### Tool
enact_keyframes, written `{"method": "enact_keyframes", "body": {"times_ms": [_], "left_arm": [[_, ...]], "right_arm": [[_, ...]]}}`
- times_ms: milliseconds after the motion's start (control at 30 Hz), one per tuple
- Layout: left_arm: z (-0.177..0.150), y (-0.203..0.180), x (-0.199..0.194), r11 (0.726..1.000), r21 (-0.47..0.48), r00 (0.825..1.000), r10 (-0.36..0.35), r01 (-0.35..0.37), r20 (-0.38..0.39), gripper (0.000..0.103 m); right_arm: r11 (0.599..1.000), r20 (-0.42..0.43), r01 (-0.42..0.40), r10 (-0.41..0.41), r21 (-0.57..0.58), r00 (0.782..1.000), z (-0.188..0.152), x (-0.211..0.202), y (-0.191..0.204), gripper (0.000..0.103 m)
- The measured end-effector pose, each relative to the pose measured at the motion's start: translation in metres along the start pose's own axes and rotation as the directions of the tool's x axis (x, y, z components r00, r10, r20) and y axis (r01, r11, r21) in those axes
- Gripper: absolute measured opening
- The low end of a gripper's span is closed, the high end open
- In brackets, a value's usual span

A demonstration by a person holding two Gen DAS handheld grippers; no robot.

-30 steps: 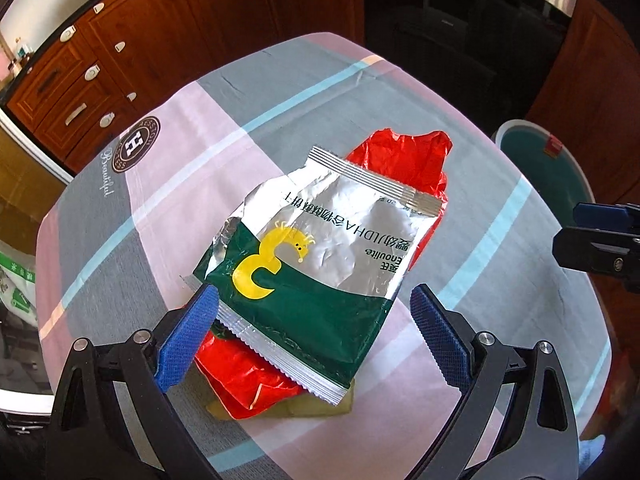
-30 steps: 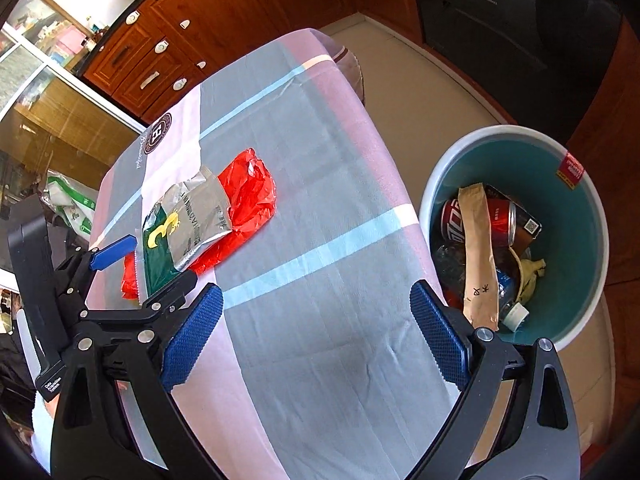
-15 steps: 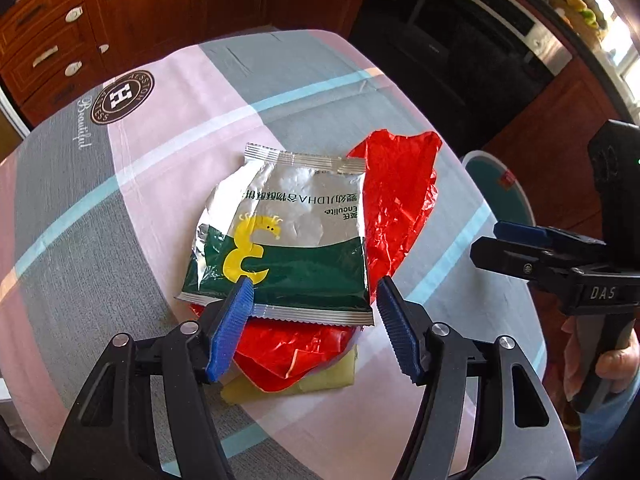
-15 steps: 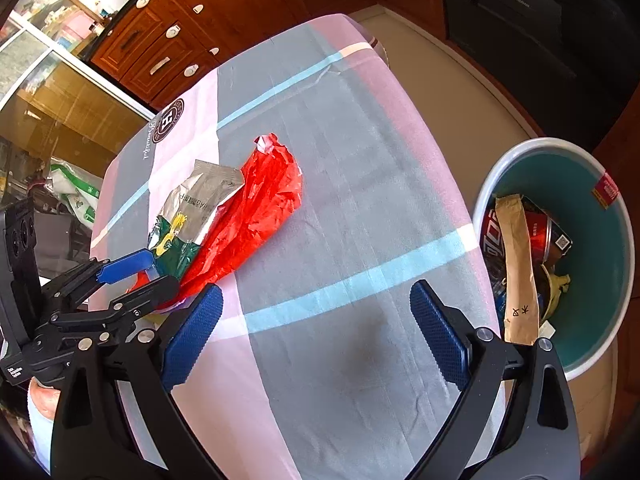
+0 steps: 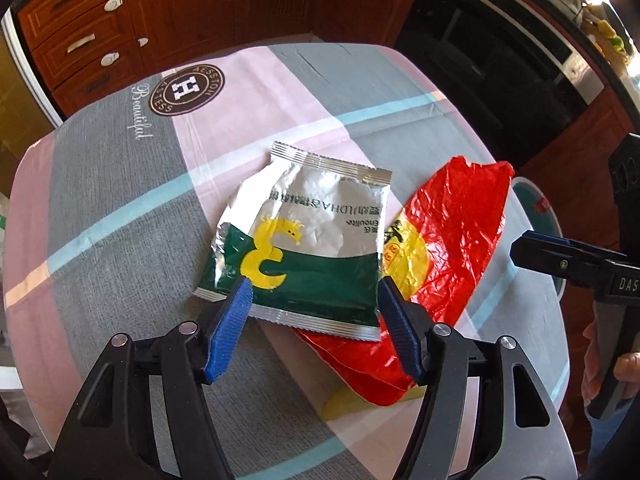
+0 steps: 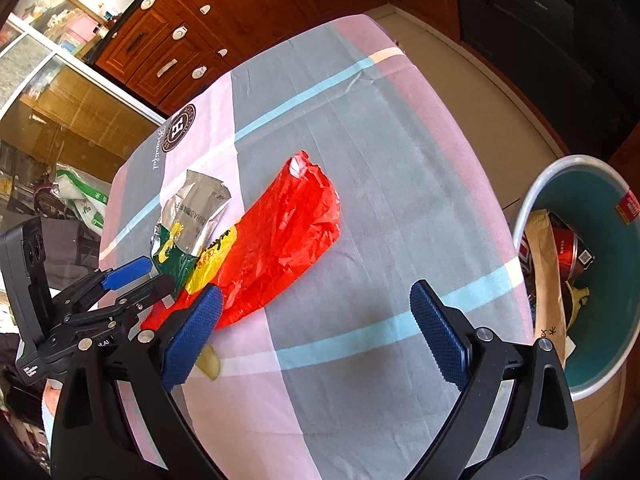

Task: Collect trash
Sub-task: 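Grasp the green snack bag with the left tool while the right tool grasps the red bag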

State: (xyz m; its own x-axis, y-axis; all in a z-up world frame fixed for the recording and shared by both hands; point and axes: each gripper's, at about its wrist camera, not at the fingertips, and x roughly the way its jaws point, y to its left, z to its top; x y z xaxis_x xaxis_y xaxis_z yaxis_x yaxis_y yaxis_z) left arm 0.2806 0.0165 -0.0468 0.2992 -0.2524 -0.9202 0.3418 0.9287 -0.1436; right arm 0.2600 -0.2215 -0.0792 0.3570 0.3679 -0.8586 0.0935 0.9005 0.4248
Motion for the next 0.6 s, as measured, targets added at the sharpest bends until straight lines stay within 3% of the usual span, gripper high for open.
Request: {"method": "enact_keyframes", "body": {"times_ms": [33, 167, 333, 367, 467, 500, 533, 567, 600], "left_arm": [[0.001, 0.005, -0.001, 1.0, -0.001, 1.0, 0.003, -0.003, 0.008, 0.074], [0.01, 0.021, 0.003, 0.999, 0.021, 0.999, 0.037, -0.037, 0.008, 0.076], [0.013, 0.033, 0.026, 0.998, 0.05, 0.998, 0.046, -0.044, -0.048, 0.079], [0.012, 0.031, 0.026, 0.997, 0.067, 0.998, 0.046, -0.044, -0.029, 0.08], [0.009, 0.021, 0.027, 0.995, 0.093, 0.999, 0.032, -0.031, -0.007, 0.08], [0.007, 0.017, 0.027, 0.994, 0.106, 1.0, 0.031, -0.032, 0.005, 0.075], [0.005, 0.012, 0.025, 0.992, 0.125, 0.999, 0.029, -0.032, 0.02, 0.06], [0.003, 0.007, 0.023, 0.99, 0.139, 0.999, 0.029, -0.033, 0.029, 0.035], [0.002, 0.004, 0.023, 0.989, 0.147, 0.999, 0.028, -0.032, 0.028, 0.021]], "right_arm": [[1.0, -0.004, -0.009, 0.009, 0.001, 1.0, 0.002, 0.004, 0.002, 0.091], [0.999, -0.024, -0.047, 0.047, 0.01, 0.999, 0.008, 0.02, 0.011, 0.091], [0.998, 0.013, -0.044, 0.044, -0.036, 0.999, 0.01, 0.031, 0.029, 0.091], [0.998, 0.025, -0.036, 0.038, -0.054, 0.999, 0.011, 0.032, 0.034, 0.088], [0.996, 0.021, -0.037, 0.039, -0.08, 0.999, 0.012, 0.04, 0.044, 0.065], [0.996, 0.014, -0.042, 0.043, -0.081, 0.999, 0.013, 0.043, 0.047, 0.057], [0.996, 0.013, -0.04, 0.041, -0.084, 0.999, 0.013, 0.045, 0.05, 0.055], [0.995, 0.022, -0.039, 0.041, -0.092, 0.999, 0.013, 0.046, 0.052, 0.049], [0.994, 0.016, -0.047, 0.048, -0.095, 0.999, 0.014, 0.047, 0.055, 0.04]]}}
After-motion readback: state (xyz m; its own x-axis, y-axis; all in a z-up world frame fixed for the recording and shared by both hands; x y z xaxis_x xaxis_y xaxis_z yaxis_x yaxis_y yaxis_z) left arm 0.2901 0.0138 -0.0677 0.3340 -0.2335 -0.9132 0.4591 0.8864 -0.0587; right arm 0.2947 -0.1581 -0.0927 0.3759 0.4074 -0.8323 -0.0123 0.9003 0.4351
